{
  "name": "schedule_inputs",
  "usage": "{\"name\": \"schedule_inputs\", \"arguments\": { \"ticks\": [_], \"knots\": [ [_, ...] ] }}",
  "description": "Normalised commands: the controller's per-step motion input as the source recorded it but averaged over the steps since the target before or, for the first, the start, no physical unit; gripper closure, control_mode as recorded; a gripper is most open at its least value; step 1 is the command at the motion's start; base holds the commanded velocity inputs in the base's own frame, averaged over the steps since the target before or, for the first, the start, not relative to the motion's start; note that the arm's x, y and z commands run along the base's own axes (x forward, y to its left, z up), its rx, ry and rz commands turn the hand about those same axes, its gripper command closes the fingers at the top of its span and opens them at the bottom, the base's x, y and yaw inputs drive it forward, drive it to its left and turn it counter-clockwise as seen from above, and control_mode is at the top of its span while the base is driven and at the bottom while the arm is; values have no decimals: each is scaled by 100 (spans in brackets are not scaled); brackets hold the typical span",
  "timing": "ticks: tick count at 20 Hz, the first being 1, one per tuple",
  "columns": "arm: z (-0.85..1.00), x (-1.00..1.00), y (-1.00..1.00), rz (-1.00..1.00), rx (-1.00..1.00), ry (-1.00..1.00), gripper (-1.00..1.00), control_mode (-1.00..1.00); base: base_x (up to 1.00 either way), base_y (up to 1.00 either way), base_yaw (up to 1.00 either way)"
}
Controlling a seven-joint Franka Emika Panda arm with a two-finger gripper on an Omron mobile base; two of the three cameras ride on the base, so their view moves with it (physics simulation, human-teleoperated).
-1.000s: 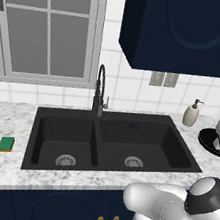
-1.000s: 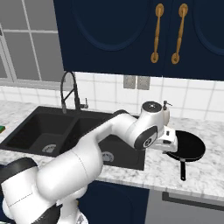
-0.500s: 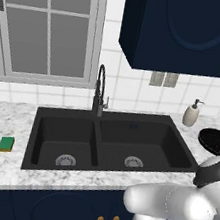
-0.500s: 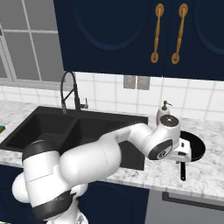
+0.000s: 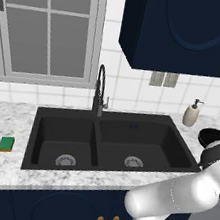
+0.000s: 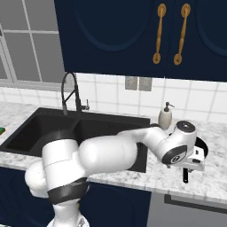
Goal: Pick the pan and sponge and place them into the sink. Then turn on the water.
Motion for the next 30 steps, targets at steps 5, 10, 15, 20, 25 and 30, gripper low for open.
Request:
{"name": "schedule_inputs", "arguments": {
  "ticks": [5, 10, 15, 20, 25, 30],
  "knots": [
    [-20, 13, -23, 0, 1, 5, -100, -100, 0, 0, 0],
    [-31, 13, -15, 0, 0, 1, -100, -100, 0, 0, 0],
    [-40, 12, -8, 1, 0, 0, -100, -100, 0, 0, 0],
    [-29, 3, -1, 2, 1, 4, -100, -100, 0, 0, 0],
    [-28, 0, 0, 1, 0, 7, -100, -100, 0, 0, 0],
    [-22, 0, 0, 0, 0, 2, 100, -100, 0, 0, 0]
  ]
}}
